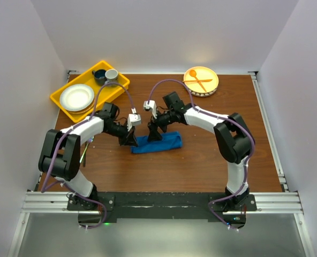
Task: Fold the napkin into a case and place the utensils inside
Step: Stuff the top corner of the smaller-rectangle-folded napkin into the folded napkin.
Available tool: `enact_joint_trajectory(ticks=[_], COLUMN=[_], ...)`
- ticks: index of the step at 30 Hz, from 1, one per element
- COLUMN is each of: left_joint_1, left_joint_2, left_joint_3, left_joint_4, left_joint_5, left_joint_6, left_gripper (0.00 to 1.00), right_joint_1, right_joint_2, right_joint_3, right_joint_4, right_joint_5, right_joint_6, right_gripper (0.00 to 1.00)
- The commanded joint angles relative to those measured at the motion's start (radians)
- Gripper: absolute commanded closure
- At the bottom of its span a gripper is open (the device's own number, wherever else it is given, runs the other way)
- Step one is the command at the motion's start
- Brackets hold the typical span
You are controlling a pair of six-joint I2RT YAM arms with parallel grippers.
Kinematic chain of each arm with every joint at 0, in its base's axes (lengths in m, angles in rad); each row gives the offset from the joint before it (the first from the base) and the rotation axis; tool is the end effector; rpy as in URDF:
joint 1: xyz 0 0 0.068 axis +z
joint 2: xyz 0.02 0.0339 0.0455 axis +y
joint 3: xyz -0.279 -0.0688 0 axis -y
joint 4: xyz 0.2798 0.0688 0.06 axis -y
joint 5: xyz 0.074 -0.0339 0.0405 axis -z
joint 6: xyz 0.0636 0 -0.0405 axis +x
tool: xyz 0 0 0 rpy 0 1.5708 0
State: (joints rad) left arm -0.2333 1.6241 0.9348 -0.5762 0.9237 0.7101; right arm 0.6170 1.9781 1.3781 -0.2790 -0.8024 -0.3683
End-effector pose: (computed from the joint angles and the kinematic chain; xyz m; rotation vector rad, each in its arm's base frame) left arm 0.3022 -0.1240 0.1533 1.2680 2.0769 -1.0854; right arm 0.3575 0.3097 0.1702 -1.4225 1.8933 1.0900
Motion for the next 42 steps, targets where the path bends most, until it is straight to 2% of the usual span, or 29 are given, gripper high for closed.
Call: enact_joint_trajectory(ticks=[1,6,12,16,20,26,32,33,36,42], left_joint_1=[0.011,0.026,0.038,0.06,0.072,0.078,0.08,0.08,0.078,0.08], left_joint_2=[-0.041,-0.053,-0.055,-0.044,-0.038,-0.036,-0.044,-0.049,-0.046,-0.038], left_joint_3=[-0.005,-0.014,-0.028,-0.028,-0.03,-0.04,-0.077,-0.083,-0.097,-0.105], left_joint_4=[-0.05,-0.079,-0.07,-0.041,-0.027,-0.016,0.036,0.058,0.067,0.104], left_joint_5=[0.066,0.113,0.125,0.132,0.152,0.153,0.141,0.141,0.144,0.142], left_joint_6=[0.124,0.193,0.204,0.169,0.149,0.132,0.055,0.025,-0.007,-0.061], left_gripper=[1.0,1.0,1.0,1.0,1.0,1.0,1.0,1.0,1.0,1.0], right_joint_1=[0.033,0.052,0.061,0.063,0.073,0.079,0.079,0.078,0.079,0.092], right_joint_2=[0.013,0.021,0.021,0.015,0.019,0.013,0.013,0.013,0.015,0.01], right_joint_3=[-0.001,-0.017,-0.034,-0.05,-0.059,-0.082,-0.093,-0.091,-0.088,-0.091], right_joint_4=[0.083,0.092,0.071,0.049,0.034,0.044,0.058,0.058,0.078,0.146], right_joint_5=[-0.006,-0.02,-0.05,-0.066,-0.07,-0.047,-0.034,-0.031,-0.038,-0.049], right_joint_6=[-0.064,-0.067,-0.077,-0.092,-0.093,-0.074,-0.035,-0.024,0.021,0.101], right_gripper=[0.08,0.08,0.16,0.27,0.43,0.51,0.69,0.69,0.57,0.46])
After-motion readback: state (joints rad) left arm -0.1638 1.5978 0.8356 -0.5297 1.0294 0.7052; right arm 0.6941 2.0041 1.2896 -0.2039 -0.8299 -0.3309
